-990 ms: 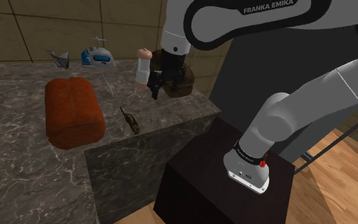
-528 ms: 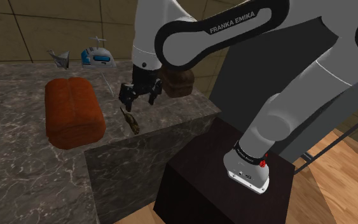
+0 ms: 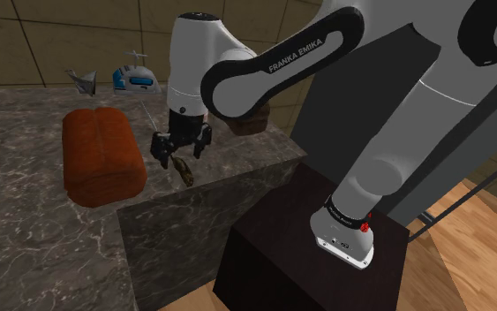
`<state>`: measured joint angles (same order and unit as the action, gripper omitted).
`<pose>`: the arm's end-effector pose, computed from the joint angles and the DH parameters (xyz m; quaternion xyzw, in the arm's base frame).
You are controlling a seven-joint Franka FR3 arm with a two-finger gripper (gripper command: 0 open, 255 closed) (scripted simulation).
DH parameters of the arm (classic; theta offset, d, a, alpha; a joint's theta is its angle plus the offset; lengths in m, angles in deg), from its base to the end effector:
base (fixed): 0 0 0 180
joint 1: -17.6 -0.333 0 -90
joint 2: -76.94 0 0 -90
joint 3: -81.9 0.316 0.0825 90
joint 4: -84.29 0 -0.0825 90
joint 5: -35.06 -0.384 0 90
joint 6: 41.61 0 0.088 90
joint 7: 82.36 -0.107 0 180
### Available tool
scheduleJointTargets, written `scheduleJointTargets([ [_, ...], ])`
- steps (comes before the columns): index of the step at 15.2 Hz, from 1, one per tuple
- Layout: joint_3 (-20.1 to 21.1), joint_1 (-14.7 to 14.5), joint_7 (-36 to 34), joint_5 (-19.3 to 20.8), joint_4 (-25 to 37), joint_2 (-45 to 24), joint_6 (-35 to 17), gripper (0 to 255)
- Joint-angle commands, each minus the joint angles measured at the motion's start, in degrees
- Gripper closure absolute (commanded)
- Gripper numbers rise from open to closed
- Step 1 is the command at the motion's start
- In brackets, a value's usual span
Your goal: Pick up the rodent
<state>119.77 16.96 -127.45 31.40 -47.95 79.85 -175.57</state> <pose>0.3999 0.3205 0.3682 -0.9963 0.0784 -0.0209 0.0297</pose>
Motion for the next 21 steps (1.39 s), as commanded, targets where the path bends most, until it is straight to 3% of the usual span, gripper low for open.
scheduleJointTargets([
  [1, 0.14, 0.03, -0.65, 0.89, -0.67, -1.14, -1.64, 0],
  [3, 0.16, 0.02, -0.85, 1.17, -0.85, -1.48, -2.09, 0],
  [4, 0.13, 0.06, -0.79, 1.19, -0.79, -1.5, -2.05, 255],
  [13, 0.16, 0.03, -0.86, 1.18, -0.84, -1.48, -2.09, 255],
  [21, -0.44, -0.07, 1.45, -2.03, 2.0, 2.85, 4.32, 255],
])
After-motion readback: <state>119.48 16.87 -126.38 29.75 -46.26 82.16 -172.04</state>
